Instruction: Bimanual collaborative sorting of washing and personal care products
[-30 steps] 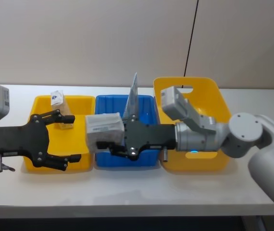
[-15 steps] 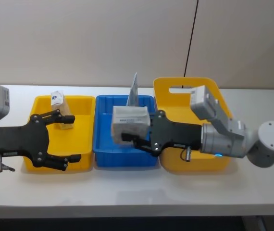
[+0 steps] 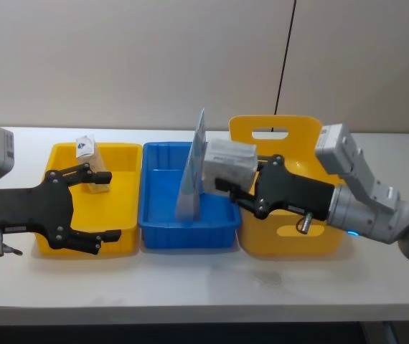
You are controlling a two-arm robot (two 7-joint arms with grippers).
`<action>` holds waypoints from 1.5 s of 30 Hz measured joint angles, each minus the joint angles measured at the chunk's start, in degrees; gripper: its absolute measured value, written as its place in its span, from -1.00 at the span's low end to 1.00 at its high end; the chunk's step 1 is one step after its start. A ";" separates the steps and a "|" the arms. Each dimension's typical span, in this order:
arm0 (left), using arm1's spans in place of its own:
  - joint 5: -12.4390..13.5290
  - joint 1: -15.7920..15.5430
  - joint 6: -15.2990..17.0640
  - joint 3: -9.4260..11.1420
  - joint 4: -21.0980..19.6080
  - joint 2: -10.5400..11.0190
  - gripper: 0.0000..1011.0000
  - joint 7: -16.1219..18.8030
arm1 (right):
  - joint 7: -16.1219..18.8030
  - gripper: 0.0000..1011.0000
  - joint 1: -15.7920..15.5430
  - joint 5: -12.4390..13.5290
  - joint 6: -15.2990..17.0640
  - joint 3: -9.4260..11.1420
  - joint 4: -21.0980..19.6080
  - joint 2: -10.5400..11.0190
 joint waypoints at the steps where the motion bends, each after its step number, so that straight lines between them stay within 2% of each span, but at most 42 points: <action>1: 0.00 0.00 0.00 0.00 0.00 0.00 0.98 0.00 | -0.60 -0.29 -0.23 -0.12 0.08 0.20 -0.18 0.12; 5: 0.00 0.00 0.00 0.00 0.00 0.00 0.98 0.00 | -4.09 -0.29 -1.80 -0.86 0.48 1.60 -1.41 0.85; 7: 0.00 0.00 0.00 0.00 0.00 0.00 0.98 0.00 | -4.69 -0.29 -2.10 -1.00 0.54 1.88 -1.64 0.97; 9: 0.00 0.00 0.00 0.00 0.00 0.00 0.98 0.00 | -7.02 -0.29 -3.03 -1.57 0.83 2.72 -2.22 1.26; 10: 0.00 0.00 0.00 0.00 0.00 0.00 0.98 0.00 | -7.02 -0.29 -3.03 -1.57 0.83 2.72 -2.22 1.26; 13: 0.00 0.00 0.00 0.00 0.00 0.00 0.98 0.00 | -10.17 -0.29 -4.19 -2.42 1.24 3.81 -2.82 1.47; 26: 0.00 0.00 0.00 0.00 0.00 0.00 0.98 0.00 | -19.73 -0.29 -5.98 -5.89 2.34 6.55 -2.45 0.65; 32: 0.00 0.00 0.00 0.00 0.00 0.00 0.98 0.00 | -22.41 -0.29 -5.29 -7.46 2.34 7.12 -0.38 -0.38; 41: 0.00 0.00 0.00 0.00 0.00 0.00 0.98 0.00 | -24.12 -0.29 -3.43 -9.28 1.92 7.11 2.91 -2.20; 45: 0.00 0.00 0.00 0.00 0.00 0.00 0.98 0.00 | -24.53 -0.29 -1.77 -10.26 1.42 6.74 5.55 -3.60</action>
